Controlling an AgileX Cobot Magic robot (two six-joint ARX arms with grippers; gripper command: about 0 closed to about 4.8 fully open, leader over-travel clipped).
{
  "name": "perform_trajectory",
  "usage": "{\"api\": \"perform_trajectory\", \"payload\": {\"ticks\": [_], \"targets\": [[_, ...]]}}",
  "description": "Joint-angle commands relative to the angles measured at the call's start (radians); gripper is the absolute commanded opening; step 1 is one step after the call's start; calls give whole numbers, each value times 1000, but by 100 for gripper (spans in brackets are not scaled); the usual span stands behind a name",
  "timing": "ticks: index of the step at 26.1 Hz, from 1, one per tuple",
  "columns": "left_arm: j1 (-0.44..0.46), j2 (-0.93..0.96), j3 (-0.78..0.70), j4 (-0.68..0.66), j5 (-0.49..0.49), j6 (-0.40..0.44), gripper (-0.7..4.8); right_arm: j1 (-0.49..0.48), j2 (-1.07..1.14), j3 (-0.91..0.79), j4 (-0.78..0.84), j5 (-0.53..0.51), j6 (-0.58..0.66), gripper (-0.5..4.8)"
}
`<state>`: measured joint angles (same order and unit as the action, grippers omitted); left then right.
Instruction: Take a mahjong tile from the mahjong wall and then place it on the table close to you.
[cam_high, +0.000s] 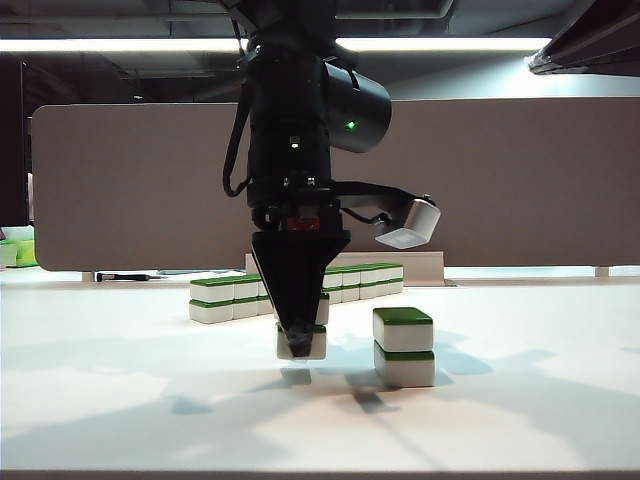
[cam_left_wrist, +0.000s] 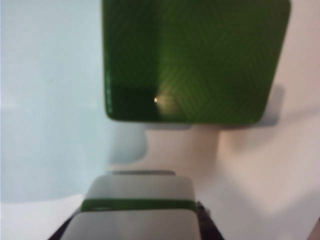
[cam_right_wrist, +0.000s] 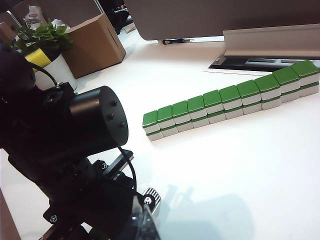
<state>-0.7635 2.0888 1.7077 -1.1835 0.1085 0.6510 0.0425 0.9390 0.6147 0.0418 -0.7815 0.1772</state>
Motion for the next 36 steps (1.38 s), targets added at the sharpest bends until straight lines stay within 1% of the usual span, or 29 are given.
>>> {"api": "perform_trajectory", "payload": {"ticks": [1, 6, 12, 19, 25, 27, 29, 36], "targets": [[-10, -3, -2, 42, 13, 4, 147, 0, -2, 5, 18, -3, -1, -1], [-21, 16, -3, 48, 11, 23, 147, 0, -2, 5, 16, -5, -1, -1], [-21, 22, -3, 52, 15, 22, 147, 0, -2, 5, 16, -4, -1, -1], [-21, 50, -3, 45, 54, 22, 147, 0, -2, 5, 16, -4, -1, -1], [-22, 60, -3, 39, 53, 3, 149, 0, -2, 5, 16, -4, -1, -1], [-22, 60, -3, 37, 53, 3, 168, 0, -2, 5, 16, -4, -1, -1], [-22, 60, -3, 37, 53, 3, 220, 0, -2, 5, 16, -4, -1, -1], [-22, 60, -3, 41, 53, 3, 221, 0, -2, 5, 16, -4, -1, -1]]}}
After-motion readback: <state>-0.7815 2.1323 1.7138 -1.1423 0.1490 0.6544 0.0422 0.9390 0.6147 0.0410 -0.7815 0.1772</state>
